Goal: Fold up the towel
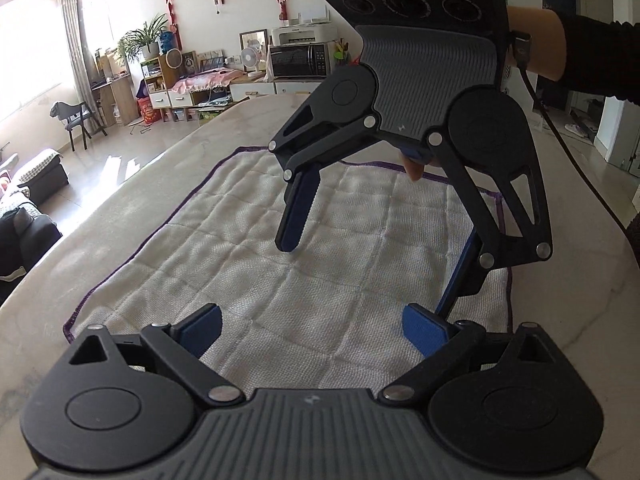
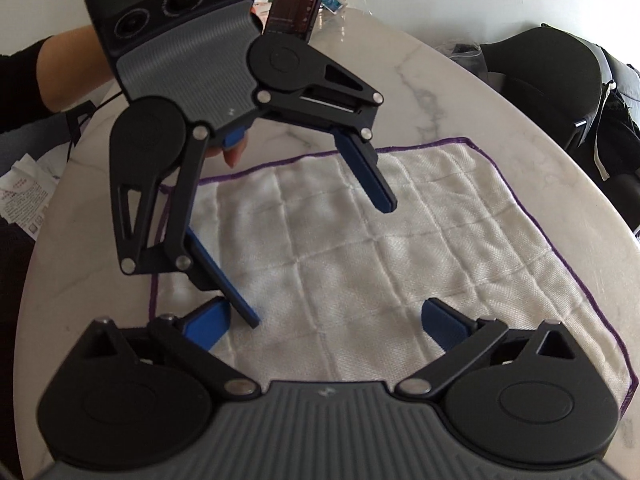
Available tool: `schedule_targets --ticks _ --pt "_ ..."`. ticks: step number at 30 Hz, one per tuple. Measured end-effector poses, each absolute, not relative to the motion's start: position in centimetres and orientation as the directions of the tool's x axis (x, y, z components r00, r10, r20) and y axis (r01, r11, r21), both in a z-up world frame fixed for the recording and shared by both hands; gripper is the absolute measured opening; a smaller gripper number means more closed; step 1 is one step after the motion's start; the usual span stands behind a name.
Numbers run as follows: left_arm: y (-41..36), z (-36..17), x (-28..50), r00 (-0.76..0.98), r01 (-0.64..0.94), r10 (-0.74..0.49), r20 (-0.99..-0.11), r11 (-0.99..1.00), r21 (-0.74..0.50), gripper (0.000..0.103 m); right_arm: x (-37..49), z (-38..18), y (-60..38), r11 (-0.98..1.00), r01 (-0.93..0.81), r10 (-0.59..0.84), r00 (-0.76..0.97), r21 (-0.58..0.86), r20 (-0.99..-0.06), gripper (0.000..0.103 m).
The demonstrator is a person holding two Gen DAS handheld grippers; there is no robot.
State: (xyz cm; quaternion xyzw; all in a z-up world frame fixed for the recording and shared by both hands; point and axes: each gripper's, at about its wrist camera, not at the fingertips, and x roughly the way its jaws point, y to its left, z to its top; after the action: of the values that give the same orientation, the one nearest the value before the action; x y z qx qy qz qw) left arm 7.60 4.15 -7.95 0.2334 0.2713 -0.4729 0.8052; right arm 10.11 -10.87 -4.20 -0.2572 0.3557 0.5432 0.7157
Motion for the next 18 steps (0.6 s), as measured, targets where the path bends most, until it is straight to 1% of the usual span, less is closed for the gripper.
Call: schedule_targets --ticks 5,7,9,18 --pt "4.9 -8.5 7.2 0.412 0.878 -0.653 -0.636 0.470 0.086 0.100 9.7 -4.5 -11.5 0.269 -0.963 0.621 0.170 0.004 -0.765 0.103" --pt "5.2 -8.7 7.1 0.422 0.869 -0.656 -0.626 0.489 0.072 0.103 9.6 -4.6 -11.8 0.267 -0.964 0.633 0.175 0.001 -0.754 0.103" --pt "5.5 -8.8 7.1 0.421 0.863 -0.658 -0.624 0.502 0.052 0.103 9.6 -4.6 -12.0 0.268 -0.963 0.636 0.178 -0.001 -0.751 0.103" --pt "7.1 -7.6 6.1 0.421 0.856 -0.653 -0.629 0.516 0.037 0.103 9.4 -4.6 -13.9 0.286 -0.958 0.637 0.191 -0.002 -0.747 0.103"
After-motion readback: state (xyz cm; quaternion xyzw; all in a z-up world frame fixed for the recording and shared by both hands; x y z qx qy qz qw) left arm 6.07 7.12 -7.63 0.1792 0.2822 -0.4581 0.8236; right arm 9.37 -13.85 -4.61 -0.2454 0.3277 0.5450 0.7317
